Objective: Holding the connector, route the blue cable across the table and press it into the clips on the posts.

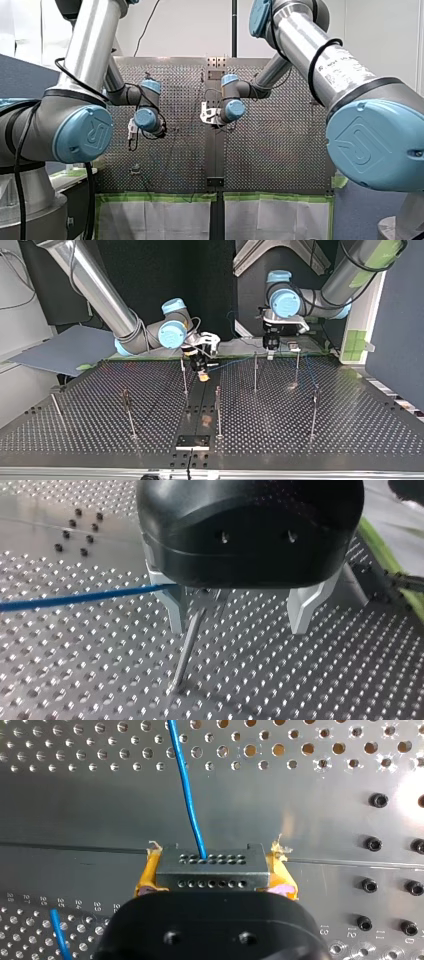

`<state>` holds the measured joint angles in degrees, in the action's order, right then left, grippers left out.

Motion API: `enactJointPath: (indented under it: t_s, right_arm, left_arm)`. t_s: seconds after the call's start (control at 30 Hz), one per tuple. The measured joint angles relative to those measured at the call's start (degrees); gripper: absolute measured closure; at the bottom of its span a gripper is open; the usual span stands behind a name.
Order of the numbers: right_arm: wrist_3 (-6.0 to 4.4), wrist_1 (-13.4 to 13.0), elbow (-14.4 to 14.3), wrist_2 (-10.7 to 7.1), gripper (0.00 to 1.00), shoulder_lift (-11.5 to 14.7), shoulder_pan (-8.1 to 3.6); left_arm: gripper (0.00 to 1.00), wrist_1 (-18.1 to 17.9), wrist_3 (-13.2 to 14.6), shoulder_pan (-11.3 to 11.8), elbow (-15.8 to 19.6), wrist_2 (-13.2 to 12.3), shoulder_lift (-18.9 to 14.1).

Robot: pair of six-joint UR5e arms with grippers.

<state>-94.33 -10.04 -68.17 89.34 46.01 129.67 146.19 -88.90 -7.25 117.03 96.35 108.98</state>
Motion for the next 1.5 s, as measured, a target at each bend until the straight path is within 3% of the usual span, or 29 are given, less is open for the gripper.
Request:
enactJointPath:
  t_s: [0.13, 0.4, 0.6, 0.87, 1.1, 1.5]
  right_arm:
    - [0.03, 0.0, 0.0, 0.02, 1.00, 0.0, -0.05]
    - [0.09, 0.0, 0.0, -0.04, 1.00, 0.0, -0.54]
    - [0.09, 0.0, 0.0, -0.04, 1.00, 0.0, -0.83]
    - [0.14, 0.0, 0.0, -0.04, 1.00, 0.0, -1.12]
    - [0.18, 0.0, 0.0, -0.04, 1.00, 0.0, -1.16]
    - [0.18, 0.9, 0.0, -0.04, 1.00, 0.0, -1.25]
  left_arm:
    - [0.00, -0.5, -0.5, -1.5, 0.4, 0.5, 0.0]
    - [0.00, -4.3, -4.2, -5.7, 0.3, 4.2, 0.0]
    - [0.00, -5.9, -5.2, -8.5, 0.2, 6.9, -0.1]
    - [0.00, -6.1, -6.3, -12.6, -0.3, 7.8, 0.1]
    - [0.00, -4.8, -7.3, -13.9, -3.2, 10.0, 0.8]
    - [0.00, -0.7, -8.8, -14.7, -9.5, 12.6, 6.7]
